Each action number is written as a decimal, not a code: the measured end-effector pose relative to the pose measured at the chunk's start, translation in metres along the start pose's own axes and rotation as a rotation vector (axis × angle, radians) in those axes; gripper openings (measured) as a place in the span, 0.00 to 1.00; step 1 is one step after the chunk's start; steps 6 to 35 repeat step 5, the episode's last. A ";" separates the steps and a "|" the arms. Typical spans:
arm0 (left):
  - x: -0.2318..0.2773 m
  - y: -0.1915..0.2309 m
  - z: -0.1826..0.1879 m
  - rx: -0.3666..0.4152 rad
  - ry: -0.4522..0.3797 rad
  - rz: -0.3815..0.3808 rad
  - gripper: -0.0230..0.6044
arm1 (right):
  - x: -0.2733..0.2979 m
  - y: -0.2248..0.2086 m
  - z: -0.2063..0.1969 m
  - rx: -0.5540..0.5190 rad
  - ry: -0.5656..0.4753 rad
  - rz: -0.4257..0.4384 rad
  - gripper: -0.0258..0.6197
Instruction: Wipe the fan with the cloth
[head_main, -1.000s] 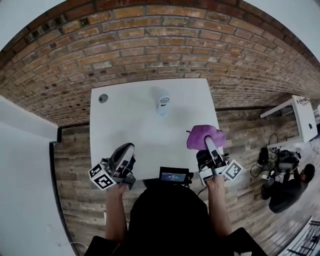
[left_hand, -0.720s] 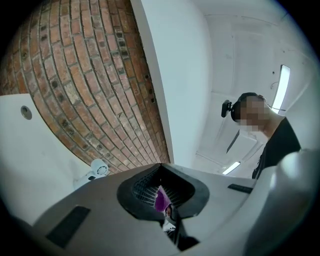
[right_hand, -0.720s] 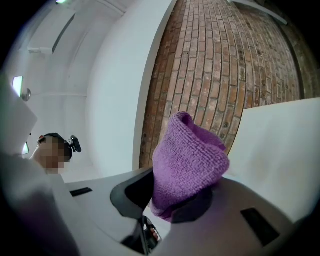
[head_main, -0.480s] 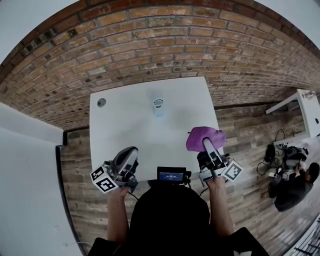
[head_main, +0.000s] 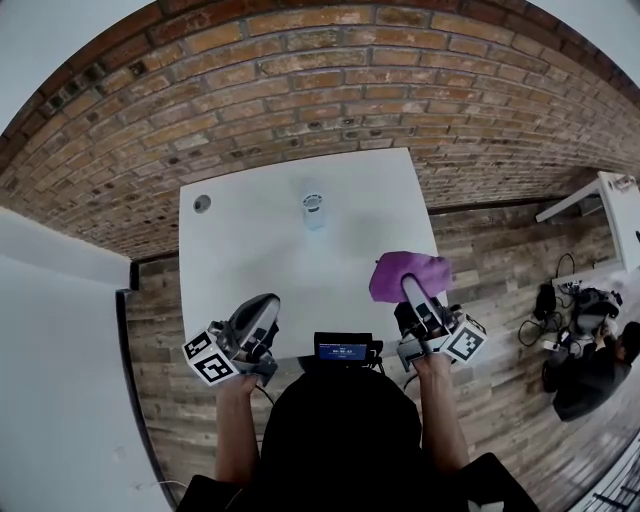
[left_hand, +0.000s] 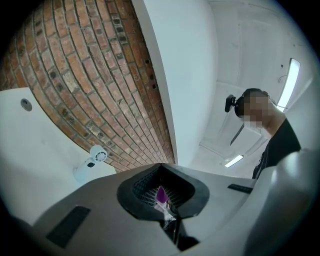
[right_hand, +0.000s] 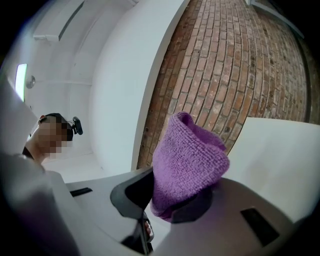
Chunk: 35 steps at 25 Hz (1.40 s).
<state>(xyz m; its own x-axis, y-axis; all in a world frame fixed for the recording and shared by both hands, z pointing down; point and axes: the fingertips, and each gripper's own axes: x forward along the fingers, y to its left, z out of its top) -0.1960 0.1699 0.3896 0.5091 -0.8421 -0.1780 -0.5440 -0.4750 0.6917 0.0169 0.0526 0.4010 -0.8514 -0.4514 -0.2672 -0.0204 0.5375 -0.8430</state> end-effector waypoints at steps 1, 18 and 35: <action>0.001 0.000 -0.001 -0.001 0.003 0.003 0.05 | 0.000 0.001 0.001 -0.008 0.002 0.003 0.13; 0.004 -0.002 -0.006 -0.009 0.009 0.013 0.05 | -0.004 0.002 0.002 -0.014 0.005 0.007 0.13; 0.004 -0.002 -0.006 -0.009 0.009 0.013 0.05 | -0.004 0.002 0.002 -0.014 0.005 0.007 0.13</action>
